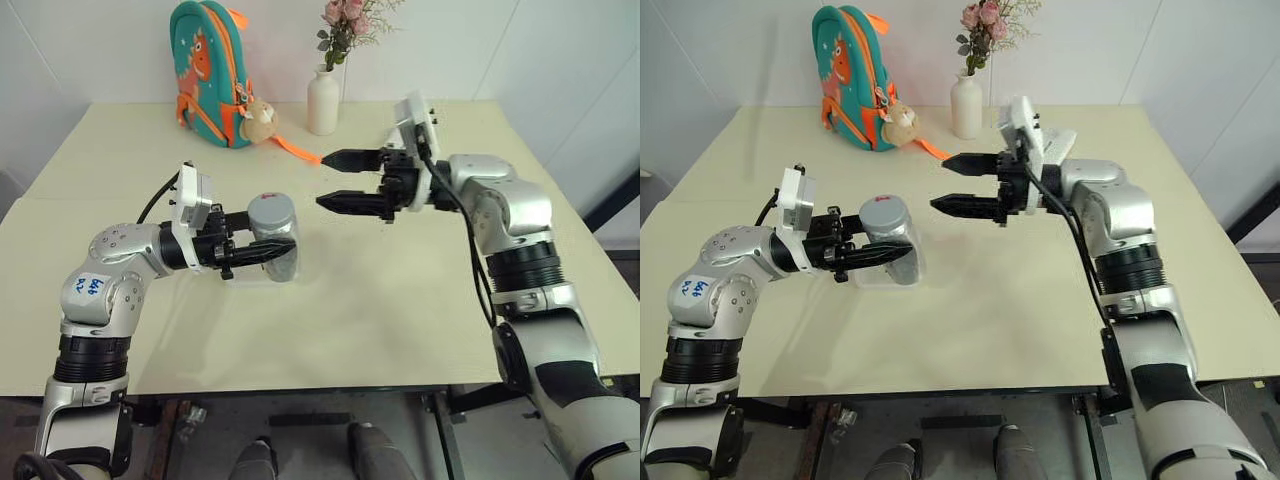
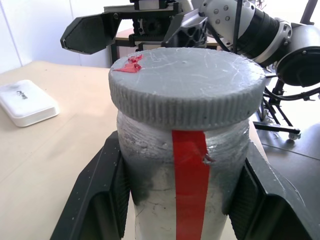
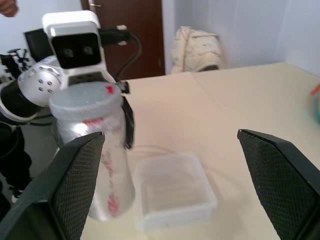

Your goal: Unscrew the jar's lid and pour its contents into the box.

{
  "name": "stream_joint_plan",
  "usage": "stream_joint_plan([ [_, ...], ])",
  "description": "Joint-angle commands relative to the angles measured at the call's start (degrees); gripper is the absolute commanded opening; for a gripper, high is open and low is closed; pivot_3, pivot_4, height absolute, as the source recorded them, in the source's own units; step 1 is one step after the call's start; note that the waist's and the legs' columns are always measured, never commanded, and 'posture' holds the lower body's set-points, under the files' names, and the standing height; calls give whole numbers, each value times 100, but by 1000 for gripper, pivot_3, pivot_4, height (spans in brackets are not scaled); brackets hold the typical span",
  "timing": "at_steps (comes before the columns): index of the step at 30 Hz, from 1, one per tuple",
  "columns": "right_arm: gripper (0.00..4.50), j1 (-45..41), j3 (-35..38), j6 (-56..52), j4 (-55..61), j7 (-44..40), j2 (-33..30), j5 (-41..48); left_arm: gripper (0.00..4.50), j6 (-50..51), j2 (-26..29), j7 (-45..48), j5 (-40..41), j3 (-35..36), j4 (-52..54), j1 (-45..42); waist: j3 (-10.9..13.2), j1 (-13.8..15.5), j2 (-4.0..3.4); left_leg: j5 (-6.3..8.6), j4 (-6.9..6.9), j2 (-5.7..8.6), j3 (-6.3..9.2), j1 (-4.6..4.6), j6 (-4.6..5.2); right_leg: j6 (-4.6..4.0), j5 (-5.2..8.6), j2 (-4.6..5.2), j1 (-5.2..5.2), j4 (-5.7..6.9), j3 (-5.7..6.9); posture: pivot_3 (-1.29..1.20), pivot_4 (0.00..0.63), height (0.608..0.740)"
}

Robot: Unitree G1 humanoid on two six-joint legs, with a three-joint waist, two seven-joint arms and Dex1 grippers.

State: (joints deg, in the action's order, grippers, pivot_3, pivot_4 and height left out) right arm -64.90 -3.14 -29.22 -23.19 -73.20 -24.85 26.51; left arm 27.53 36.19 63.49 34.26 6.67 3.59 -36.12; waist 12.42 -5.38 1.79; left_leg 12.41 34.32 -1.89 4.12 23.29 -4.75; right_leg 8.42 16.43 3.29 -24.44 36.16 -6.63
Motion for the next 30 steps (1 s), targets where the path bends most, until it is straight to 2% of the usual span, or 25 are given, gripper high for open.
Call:
stream_joint_plan([
  [1, 4481, -53, 191, -219, 329, -144, 22, 325, 2102, -83, 41, 38, 99, 83, 161, 2, 0, -16, 0, 0, 0, 0, 0, 0, 0, 0, 0, 0, 0, 1, 0, 0, 150, 740],
  [7, 4481, -19, 77, -701, 1012, 117, 475, 664, 2102, -66, 50, 46, 89, 81, 151, -6, 0, -16, 0, 0, 2, 0, 0, 1, 0, 0, 0, 0, 0, 2, -1, 0, 150, 740],
  [14, 4481, 53, -287, -933, 1416, 467, 961, 587, 2102, -46, 21, 47, 87, 39, 146, -42, 0, 43, 0, 0, 7, 0, 1, 2, 0, 0, 0, 1, 0, 5, 0, 0, 150, 740],
  [24, 4481, -244, -471, -464, 901, 793, 1292, 164, 2102, -28, 51, 92, 92, 5, 119, -95, 0, 46, 0, 0, 9, 0, 1, 2, 0, 0, 0, 1, 0, 7, 0, 0, 150, 740],
  [30, 4481, -352, -464, -285, 695, 706, 1319, 56, 2102, -32, 38, 69, 97, 9, 133, -105, 0, 49, 0, 0, 7, 0, 1, 2, 0, 0, 0, 1, 0, 5, 1, 0, 150, 740],
])
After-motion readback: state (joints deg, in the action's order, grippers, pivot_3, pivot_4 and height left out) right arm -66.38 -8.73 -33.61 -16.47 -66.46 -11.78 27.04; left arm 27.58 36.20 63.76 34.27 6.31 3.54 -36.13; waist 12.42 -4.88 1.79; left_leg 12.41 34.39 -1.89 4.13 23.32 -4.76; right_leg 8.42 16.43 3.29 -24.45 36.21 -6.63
